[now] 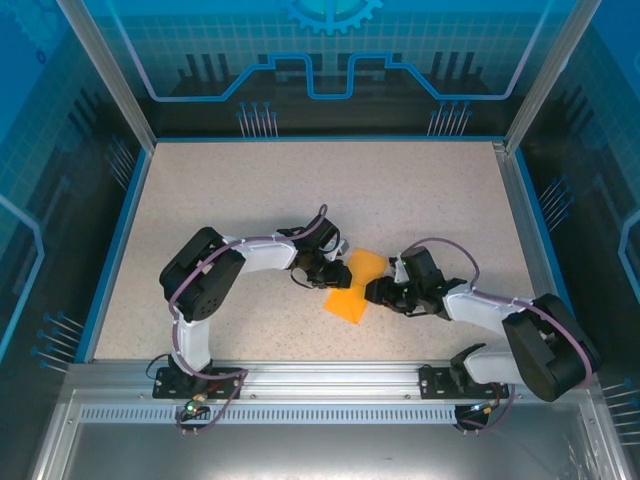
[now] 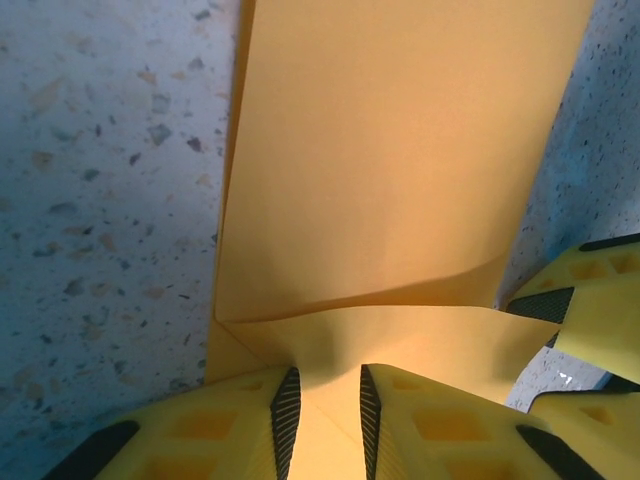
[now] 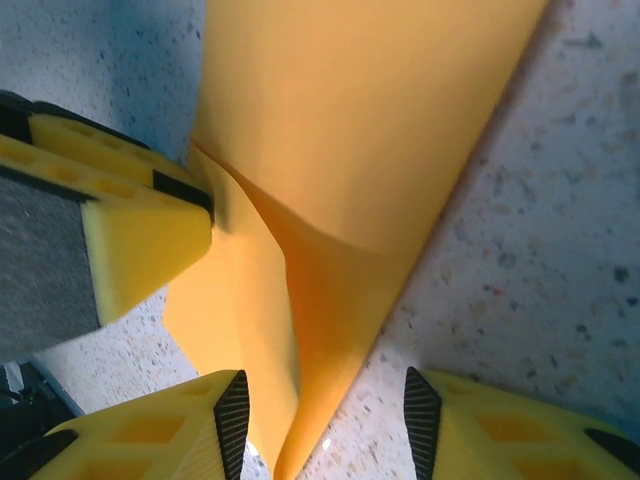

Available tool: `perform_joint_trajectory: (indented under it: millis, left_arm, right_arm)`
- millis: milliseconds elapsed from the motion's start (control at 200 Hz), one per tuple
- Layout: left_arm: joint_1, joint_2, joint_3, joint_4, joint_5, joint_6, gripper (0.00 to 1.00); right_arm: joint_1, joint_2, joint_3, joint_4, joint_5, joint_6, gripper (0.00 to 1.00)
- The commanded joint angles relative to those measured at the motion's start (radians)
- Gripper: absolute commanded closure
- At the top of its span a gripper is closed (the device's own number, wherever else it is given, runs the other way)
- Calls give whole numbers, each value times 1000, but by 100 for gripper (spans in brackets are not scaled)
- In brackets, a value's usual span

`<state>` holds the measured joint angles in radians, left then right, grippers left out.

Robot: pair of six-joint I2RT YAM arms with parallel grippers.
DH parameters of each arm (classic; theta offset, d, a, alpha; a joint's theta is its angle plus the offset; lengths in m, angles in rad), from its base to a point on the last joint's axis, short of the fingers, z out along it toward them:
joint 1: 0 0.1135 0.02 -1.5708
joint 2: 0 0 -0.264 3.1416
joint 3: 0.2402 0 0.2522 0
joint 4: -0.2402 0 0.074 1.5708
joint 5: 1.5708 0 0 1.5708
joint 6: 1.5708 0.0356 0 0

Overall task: Fold a paper plane with a square sheet of paper (pick it up from the middle)
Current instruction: Fold the triangle a second time at the center of the table.

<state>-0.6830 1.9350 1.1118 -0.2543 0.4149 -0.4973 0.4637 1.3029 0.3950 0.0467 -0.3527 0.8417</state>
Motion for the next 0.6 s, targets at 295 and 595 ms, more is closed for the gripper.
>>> perform_joint_trajectory:
  millis: [295, 595]
  left_arm:
    - [-6, 70, -32, -48, -114, 35, 73]
    - [-6, 72, -46, -41, -111, 34, 73]
  right_arm:
    - [-22, 77, 92, -4, 23, -44, 52]
    - [-21, 67, 138, -122, 125, -79, 51]
